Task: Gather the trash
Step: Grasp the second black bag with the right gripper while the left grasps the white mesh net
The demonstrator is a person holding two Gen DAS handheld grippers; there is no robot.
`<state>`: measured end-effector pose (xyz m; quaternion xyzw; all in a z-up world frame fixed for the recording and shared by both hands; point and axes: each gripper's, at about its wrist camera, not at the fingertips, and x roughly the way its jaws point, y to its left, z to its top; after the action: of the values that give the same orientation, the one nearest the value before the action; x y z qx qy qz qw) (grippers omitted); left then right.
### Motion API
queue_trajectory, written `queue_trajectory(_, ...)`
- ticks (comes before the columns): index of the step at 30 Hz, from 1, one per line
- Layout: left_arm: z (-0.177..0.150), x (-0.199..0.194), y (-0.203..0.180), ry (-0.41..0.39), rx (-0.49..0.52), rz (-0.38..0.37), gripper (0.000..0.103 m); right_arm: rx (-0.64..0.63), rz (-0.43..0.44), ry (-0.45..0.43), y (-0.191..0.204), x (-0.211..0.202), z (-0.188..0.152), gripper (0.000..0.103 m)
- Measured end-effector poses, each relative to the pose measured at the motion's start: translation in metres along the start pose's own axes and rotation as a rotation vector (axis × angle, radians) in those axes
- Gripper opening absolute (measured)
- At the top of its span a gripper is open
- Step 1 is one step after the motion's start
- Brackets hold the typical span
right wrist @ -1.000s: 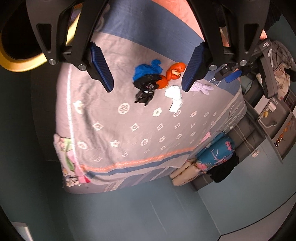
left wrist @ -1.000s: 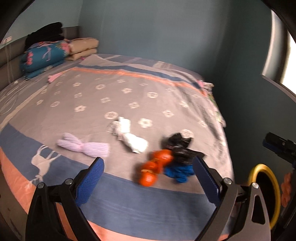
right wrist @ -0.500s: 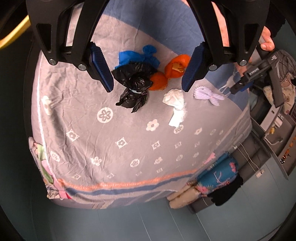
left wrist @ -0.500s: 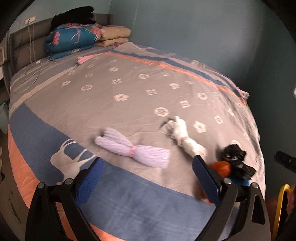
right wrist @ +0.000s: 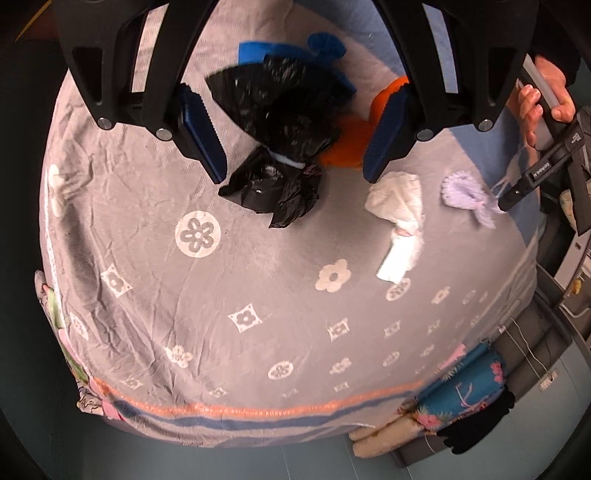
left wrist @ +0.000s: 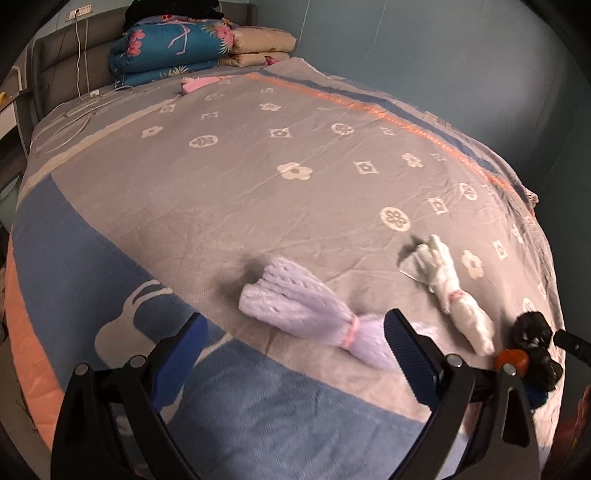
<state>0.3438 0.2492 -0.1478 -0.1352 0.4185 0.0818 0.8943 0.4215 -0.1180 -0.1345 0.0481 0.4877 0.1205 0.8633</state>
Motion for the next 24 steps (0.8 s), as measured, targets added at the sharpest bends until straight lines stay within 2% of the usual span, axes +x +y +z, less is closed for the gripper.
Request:
queue_trajectory(3,0.004,0.013,0.005,0.019,-0.025,-0.014,0.092,-0.015,-0.021,0.016,0.000,0.013,0.003,0.073)
queue_trajectory(10,0.008,0.033,-0.006,0.027,0.028,0.012,0.092,-0.027,-0.045,0.057,0.000,0.037,0.007,0.071)
queue_trajectory(12,0.007,0.038,-0.010,0.037,0.042,0.016,0.081,-0.037,-0.052,0.071,0.002,0.043,0.008,0.066)
queue_trajectory(16,0.005,0.044,-0.017,0.044,0.073,0.014,0.065,-0.047,-0.048,0.084,0.005,0.050,0.010,0.059)
queue_trajectory(18,0.004,0.044,-0.023,0.037,0.098,0.021,0.049,-0.059,-0.052,0.085,0.008,0.053,0.012,0.055)
queue_trajectory(21,0.000,0.040,-0.034,0.013,0.154,0.037,0.032,-0.072,-0.061,0.090,0.012,0.056,0.013,0.042)
queue_trajectory(22,0.000,0.039,-0.038,0.009,0.171,0.039,0.030,-0.078,-0.066,0.089,0.014,0.056,0.012,0.036)
queue_trajectory(24,-0.002,0.037,-0.042,0.006,0.189,0.037,0.026,-0.089,-0.075,0.094,0.018,0.059,0.012,0.032)
